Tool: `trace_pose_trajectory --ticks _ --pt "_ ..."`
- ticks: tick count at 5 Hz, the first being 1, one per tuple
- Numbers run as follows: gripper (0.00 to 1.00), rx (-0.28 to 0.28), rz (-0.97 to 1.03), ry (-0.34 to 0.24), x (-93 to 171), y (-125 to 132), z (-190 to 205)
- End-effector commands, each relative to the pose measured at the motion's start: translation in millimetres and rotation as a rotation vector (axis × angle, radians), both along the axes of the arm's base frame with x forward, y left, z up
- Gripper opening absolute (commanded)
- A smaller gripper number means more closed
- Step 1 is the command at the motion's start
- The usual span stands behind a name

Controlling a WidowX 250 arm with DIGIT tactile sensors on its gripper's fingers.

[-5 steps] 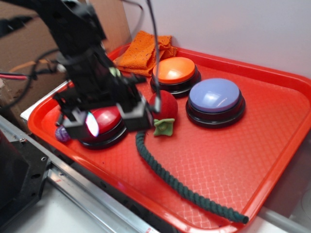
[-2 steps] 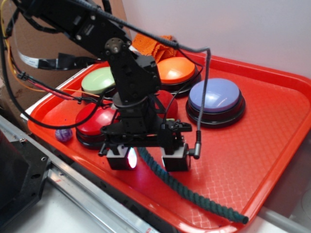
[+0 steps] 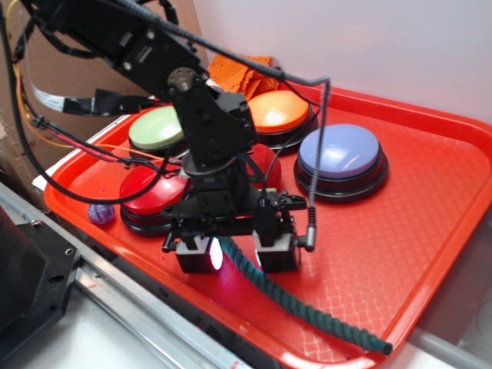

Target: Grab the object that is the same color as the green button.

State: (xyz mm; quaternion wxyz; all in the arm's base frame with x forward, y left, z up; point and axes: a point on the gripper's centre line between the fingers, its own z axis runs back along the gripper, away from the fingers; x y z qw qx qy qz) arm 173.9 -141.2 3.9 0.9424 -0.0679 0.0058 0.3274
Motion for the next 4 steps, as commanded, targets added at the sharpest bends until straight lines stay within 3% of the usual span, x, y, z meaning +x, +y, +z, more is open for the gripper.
trace_pose_trajectory --ticks 1,4 --pt "0.0 -0.004 0.022 -0.021 4.4 1.0 0.5" --pt "0.0 0.078 -0.246 -0.03 14.3 24.8 57.7"
